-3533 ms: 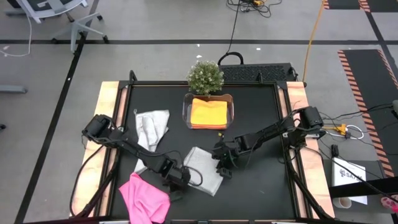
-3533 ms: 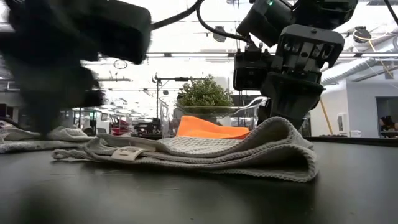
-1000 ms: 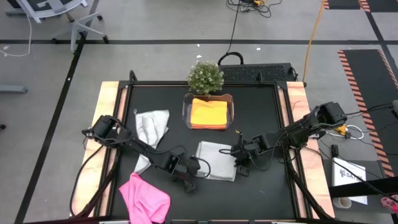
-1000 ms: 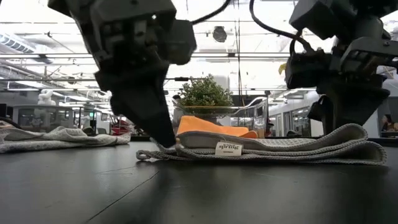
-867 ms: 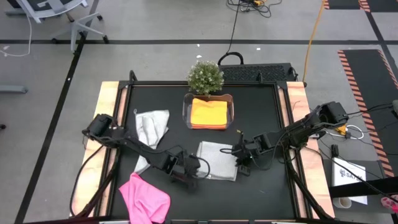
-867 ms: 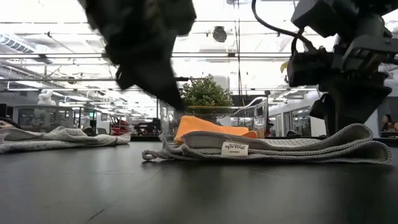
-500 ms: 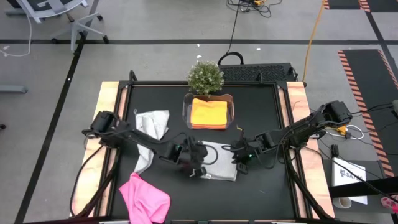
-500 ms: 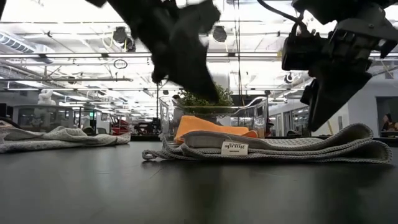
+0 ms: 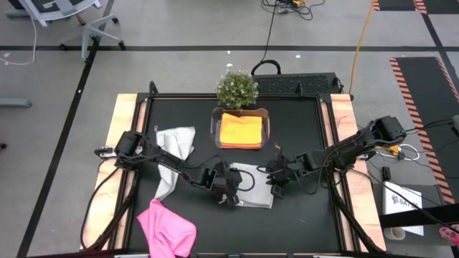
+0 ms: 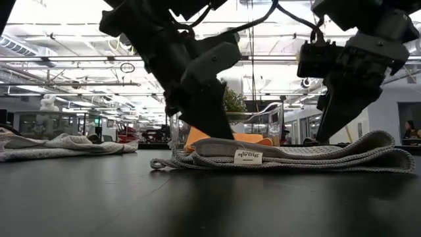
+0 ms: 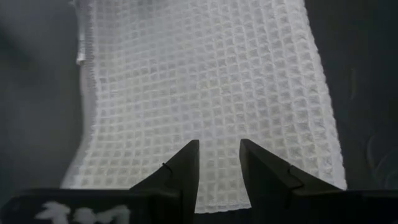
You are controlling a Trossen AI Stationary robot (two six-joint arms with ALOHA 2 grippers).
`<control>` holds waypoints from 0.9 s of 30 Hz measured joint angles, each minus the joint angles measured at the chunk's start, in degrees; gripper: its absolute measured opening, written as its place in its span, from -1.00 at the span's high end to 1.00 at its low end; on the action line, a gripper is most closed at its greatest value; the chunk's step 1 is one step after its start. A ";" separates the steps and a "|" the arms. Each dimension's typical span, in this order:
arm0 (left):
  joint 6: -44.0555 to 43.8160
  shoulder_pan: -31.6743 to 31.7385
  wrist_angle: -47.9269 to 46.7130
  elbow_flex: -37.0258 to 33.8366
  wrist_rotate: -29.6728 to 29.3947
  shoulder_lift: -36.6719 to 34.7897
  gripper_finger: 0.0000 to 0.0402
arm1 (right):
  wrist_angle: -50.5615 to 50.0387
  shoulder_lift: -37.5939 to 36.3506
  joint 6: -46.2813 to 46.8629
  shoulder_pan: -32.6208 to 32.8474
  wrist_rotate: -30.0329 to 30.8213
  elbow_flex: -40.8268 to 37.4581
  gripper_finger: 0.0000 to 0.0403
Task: Fold microfiber towels
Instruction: Fold the bottom gray microfiber towel on the table
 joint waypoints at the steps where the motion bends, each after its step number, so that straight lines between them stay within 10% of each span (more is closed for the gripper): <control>1: -0.26 0.02 0.28 0.05 -0.03 0.14 0.98 | 0.44 0.00 0.34 0.00 0.54 -0.53 0.46; 16: -10.03 -4.08 -1.25 0.12 3.49 1.89 0.94 | 11.00 -0.12 7.23 0.86 0.20 -9.00 0.46; 27: -11.49 -3.58 1.41 0.03 2.22 1.95 0.92 | 16.10 -3.18 16.23 1.20 -16.58 -8.22 0.46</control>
